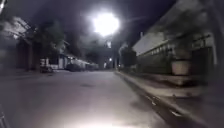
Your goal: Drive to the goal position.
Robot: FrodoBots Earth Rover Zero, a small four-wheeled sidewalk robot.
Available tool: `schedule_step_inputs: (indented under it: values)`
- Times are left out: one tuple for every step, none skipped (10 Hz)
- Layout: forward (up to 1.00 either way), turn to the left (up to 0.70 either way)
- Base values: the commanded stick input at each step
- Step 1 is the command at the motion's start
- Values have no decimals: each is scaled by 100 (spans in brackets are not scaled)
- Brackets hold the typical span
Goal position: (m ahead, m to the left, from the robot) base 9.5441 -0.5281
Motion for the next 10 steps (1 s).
schedule_step_inputs:
  values:
    - [70,-17]
    - [70,-31]
    - [70,-35]
    - [70,-4]
    - [70,0]
    - [70,-10]
    - [70,-29]
    - [70,-32]
    - [70,-13]
    - [70,0]
